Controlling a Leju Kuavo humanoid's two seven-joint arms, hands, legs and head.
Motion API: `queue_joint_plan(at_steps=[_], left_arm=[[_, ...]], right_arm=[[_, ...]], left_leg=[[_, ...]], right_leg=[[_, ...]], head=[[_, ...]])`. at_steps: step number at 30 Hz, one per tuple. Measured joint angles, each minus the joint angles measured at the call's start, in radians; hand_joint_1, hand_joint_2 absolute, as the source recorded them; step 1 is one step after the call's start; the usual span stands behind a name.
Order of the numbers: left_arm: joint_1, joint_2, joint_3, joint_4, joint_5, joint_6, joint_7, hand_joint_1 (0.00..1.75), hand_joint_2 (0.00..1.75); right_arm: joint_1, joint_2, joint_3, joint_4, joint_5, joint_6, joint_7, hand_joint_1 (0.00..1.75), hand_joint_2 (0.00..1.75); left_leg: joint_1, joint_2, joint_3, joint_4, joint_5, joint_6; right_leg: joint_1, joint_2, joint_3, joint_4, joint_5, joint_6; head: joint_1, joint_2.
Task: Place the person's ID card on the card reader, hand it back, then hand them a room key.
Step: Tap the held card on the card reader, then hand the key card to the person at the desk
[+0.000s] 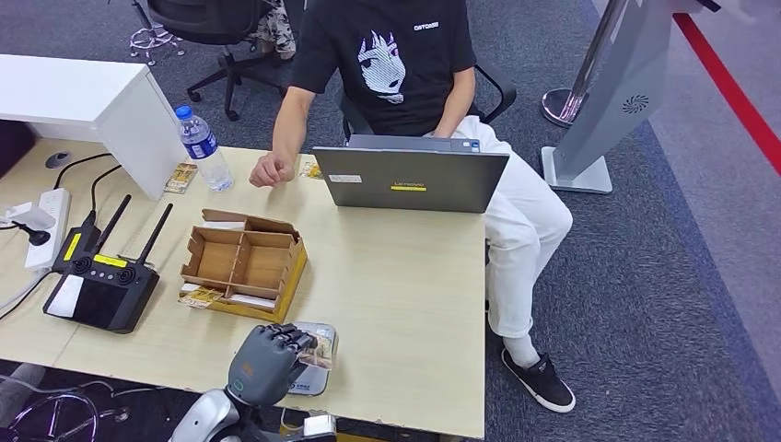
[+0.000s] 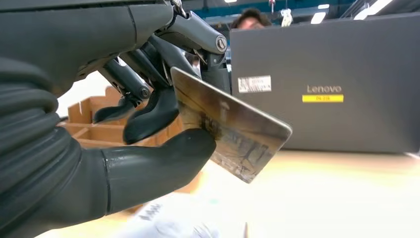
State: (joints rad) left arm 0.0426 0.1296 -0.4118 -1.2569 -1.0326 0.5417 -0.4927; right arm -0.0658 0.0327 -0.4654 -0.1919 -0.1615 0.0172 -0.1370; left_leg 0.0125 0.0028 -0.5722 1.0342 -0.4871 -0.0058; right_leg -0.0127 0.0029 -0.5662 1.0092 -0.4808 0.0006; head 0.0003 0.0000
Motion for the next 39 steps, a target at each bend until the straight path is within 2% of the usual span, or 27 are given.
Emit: queue_joint_plan(at_steps=[10,16,20,27,32,36,39], left_arm=[[-0.041,-0.019,-0.04,0.119,-0.036,-0.004,0.045,1.75,1.75],[-0.046,-0.011,-0.044,0.134,-0.042,-0.001,0.074,1.68,1.75],[-0.029,0.018,-0.041,0.092,-0.021,0.006,0.087,1.62,1.75],[0.013,0.064,-0.012,-0.026,-0.012,0.025,0.094,1.62,1.75],[0.025,0.076,-0.007,-0.061,-0.012,0.026,0.094,1.62,1.75],[0.028,0.08,-0.007,-0.074,-0.012,0.03,0.093,1.73,1.75],[0.032,0.08,0.004,-0.091,-0.014,0.077,0.077,1.75,1.75]], right_arm=[[-0.001,0.0,0.0,0.0,0.017,-0.002,0.009,0.0,1.75],[-0.001,0.0,0.0,0.0,0.018,-0.001,0.01,0.0,1.75],[0.0,0.0,-0.001,0.0,0.018,-0.003,0.01,0.0,1.75],[0.002,0.0,-0.002,0.0,0.03,-0.006,0.01,0.0,1.75],[0.002,0.0,-0.003,0.0,0.03,-0.007,0.01,0.0,1.75],[0.002,0.0,-0.004,0.0,0.03,-0.008,0.01,0.0,1.75],[0.002,0.0,-0.006,0.0,0.035,-0.008,0.01,0.0,1.75]], left_leg=[[0.0,0.0,0.0,0.0,0.0,0.0],[0.0,0.0,0.0,0.0,0.0,0.0],[0.0,0.0,0.0,0.0,0.0,0.0],[0.0,0.0,0.0,0.0,0.0,0.0],[0.0,0.0,-0.001,0.0,0.0,0.0],[0.0,0.0,0.0,0.0,0.0,0.0],[0.0,0.0,0.0,0.0,0.0,0.0]], right_leg=[[0.0,0.0,0.0,0.0,0.0,0.0],[0.0,0.0,0.0,0.0,0.0,0.0],[0.0,0.0,0.0,0.0,0.0,0.0],[0.0,0.0,-0.001,0.0,0.0,0.0],[0.0,0.0,0.0,0.0,0.0,0.0],[0.0,0.0,0.0,0.0,0.0,0.0],[0.0,0.0,-0.001,0.0,0.0,0.0]], head=[[0.0,0.0],[0.0,0.0],[0.0,0.0],[0.0,0.0],[0.0,0.0],[0.0,0.0],[0.0,0.0]])
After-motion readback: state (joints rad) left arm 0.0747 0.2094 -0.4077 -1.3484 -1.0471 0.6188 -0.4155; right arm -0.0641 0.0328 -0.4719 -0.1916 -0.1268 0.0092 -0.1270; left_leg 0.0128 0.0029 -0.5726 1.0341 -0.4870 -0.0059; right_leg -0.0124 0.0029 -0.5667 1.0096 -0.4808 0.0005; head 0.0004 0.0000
